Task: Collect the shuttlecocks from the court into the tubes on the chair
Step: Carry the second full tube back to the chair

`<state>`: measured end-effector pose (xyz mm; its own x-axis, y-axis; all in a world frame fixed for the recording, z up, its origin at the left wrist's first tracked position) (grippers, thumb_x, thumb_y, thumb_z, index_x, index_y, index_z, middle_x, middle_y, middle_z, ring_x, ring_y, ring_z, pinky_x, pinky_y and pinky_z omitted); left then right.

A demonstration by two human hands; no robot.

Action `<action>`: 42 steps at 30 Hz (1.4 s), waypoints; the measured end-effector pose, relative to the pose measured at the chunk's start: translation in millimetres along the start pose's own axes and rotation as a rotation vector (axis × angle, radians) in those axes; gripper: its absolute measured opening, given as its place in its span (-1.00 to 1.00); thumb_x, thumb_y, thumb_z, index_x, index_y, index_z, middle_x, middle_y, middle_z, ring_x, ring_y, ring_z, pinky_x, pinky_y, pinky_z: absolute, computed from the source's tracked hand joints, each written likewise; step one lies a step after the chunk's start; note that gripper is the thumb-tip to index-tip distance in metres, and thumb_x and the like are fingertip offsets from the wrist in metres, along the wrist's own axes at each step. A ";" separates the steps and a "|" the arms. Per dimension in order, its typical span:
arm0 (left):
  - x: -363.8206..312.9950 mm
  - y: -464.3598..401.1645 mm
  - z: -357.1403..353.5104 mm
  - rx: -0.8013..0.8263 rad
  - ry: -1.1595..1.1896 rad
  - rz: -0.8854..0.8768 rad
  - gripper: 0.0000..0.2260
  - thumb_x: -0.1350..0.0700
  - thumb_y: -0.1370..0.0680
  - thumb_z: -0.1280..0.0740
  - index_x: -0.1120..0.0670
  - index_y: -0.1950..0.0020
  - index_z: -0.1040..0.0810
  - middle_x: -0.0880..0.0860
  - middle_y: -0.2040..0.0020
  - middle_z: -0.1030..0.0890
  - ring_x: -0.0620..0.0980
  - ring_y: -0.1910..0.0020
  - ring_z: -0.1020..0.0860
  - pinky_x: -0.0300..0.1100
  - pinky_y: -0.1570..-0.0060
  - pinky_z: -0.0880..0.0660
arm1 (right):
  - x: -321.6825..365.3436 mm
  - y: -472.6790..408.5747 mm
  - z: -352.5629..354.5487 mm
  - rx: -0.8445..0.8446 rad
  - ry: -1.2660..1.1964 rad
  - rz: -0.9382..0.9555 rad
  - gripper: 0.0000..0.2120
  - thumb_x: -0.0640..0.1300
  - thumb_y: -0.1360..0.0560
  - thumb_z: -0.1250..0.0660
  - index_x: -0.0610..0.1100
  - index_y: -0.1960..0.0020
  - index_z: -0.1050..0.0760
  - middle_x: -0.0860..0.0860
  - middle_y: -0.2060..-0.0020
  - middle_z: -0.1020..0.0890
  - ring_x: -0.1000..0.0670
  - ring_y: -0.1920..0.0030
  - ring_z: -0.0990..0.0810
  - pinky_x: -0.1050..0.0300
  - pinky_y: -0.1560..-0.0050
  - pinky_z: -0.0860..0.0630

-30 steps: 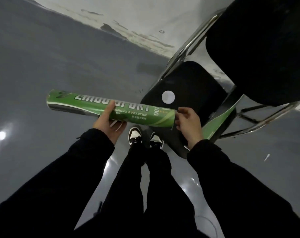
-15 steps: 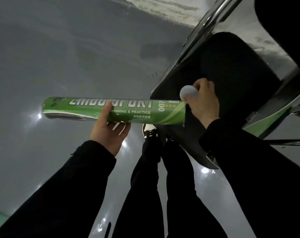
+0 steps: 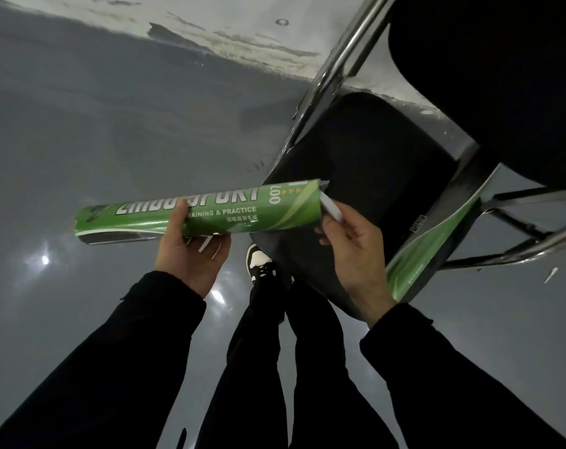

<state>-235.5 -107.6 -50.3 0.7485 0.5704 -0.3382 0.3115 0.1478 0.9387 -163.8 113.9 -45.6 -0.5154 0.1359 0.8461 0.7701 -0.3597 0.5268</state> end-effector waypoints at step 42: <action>26.3 29.1 -7.1 0.198 -0.032 0.014 -0.47 -0.10 -0.57 -0.44 0.16 -0.45 -0.52 0.17 -0.34 -0.65 0.10 -0.22 -0.69 -0.03 -0.06 -0.67 | 4.4 40.4 5.0 -0.068 0.102 0.265 -0.50 -0.01 -0.69 -0.09 -0.10 -0.61 -0.19 -0.02 -0.63 -0.19 0.10 -0.63 -0.11 0.06 -0.60 -0.15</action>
<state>-210.9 -82.5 -31.4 0.7709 0.5450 -0.3298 0.4075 -0.0240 0.9129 -133.1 104.6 -20.2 -0.3371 -0.0640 0.9393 0.8577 -0.4322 0.2784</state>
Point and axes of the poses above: each hand's wrist, its own y-axis away from the middle knuckle, its own z-axis out of the back of the hand, x = y × z, the point moved 1 cm from there along -y, towards the middle knuckle
